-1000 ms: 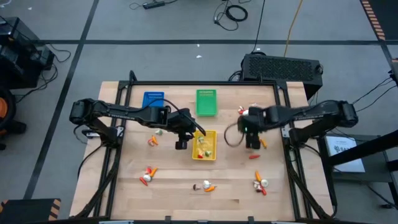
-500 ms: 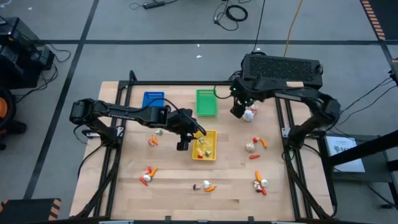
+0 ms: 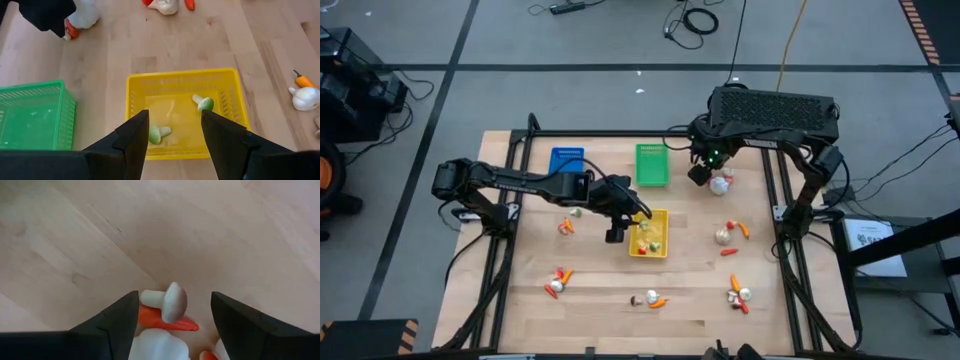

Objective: Sort produce into baskets
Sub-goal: Put the brown mushroom into the yellow bin

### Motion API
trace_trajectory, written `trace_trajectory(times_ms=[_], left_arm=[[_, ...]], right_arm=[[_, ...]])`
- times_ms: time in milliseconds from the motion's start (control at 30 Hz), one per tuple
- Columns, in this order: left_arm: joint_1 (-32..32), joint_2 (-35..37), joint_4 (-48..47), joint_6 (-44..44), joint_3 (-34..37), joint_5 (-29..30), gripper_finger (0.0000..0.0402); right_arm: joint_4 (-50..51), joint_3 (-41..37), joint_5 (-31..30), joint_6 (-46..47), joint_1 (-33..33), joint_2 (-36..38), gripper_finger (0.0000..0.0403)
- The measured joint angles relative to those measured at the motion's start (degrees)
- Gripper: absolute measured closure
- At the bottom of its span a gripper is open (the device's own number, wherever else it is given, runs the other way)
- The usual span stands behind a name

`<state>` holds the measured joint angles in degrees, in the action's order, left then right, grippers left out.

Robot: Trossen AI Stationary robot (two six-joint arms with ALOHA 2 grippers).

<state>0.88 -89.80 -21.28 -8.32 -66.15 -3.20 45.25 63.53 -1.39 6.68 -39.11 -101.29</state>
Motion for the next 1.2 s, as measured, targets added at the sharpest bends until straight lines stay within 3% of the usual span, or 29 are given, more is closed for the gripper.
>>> trace_trajectory(times_ms=[533, 1000, 1200], left_arm=[[-1.3, 0.0, -0.2, -1.0, 0.0, -0.1, 0.0212], [-1.3, 0.0, -0.2, 0.3, 0.0, -0.1, 0.0212], [-1.3, 0.0, -0.2, 0.3, 0.0, -0.1, 0.0212]], right_arm=[[-2.8, -3.0, 0.3, 0.1, 0.0, 0.0, 0.0247], [-4.2, -3.0, 0.0, -1.2, 0.0, 0.0, 0.0261], [-4.2, -3.0, 0.0, -2.5, 0.0, 0.0, 0.0288]])
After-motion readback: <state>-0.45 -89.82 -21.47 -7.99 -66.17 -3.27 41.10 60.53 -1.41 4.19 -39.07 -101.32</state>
